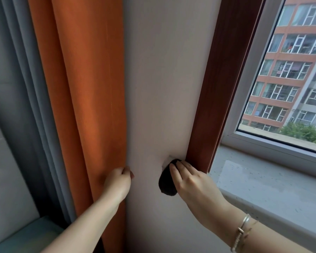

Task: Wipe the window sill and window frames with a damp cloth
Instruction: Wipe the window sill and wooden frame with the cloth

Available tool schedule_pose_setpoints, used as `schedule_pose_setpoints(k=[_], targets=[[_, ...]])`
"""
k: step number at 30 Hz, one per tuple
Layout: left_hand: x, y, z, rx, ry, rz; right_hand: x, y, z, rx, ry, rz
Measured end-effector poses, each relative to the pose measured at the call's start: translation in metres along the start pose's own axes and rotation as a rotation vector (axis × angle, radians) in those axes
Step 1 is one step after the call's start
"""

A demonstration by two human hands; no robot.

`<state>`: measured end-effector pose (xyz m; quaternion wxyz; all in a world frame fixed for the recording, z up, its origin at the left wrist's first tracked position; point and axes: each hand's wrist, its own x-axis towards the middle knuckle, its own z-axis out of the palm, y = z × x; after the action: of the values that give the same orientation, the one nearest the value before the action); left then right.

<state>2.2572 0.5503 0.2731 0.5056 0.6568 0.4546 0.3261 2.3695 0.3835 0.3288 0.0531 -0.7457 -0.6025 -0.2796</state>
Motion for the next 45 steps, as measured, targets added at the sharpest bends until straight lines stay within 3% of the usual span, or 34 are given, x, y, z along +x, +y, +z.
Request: schedule_pose_setpoints(k=[6,11,20,26,29,34,45], targets=[[-0.003,0.001,0.002,0.01,-0.016,0.016,0.013,-0.006,0.022,-0.102,0.031,-0.048],[-0.007,0.004,-0.006,0.035,0.002,0.026,0.025,0.0,0.032,-0.172,0.112,-0.252],[-0.018,0.02,-0.008,0.046,0.024,0.046,0.031,0.02,0.011,-0.163,0.012,-0.578],[-0.022,0.025,-0.011,0.021,0.043,0.052,0.0,0.045,0.005,-0.225,-0.024,-0.692],[-0.027,0.024,-0.007,0.034,0.036,0.048,-0.01,0.049,0.007,-0.23,-0.009,-0.676],[-0.032,0.025,-0.005,0.041,-0.001,0.046,0.008,0.018,0.042,-0.244,0.187,-0.582],[-0.043,0.027,-0.002,0.018,-0.039,-0.012,-0.042,0.053,0.017,-0.327,0.071,-0.639]])
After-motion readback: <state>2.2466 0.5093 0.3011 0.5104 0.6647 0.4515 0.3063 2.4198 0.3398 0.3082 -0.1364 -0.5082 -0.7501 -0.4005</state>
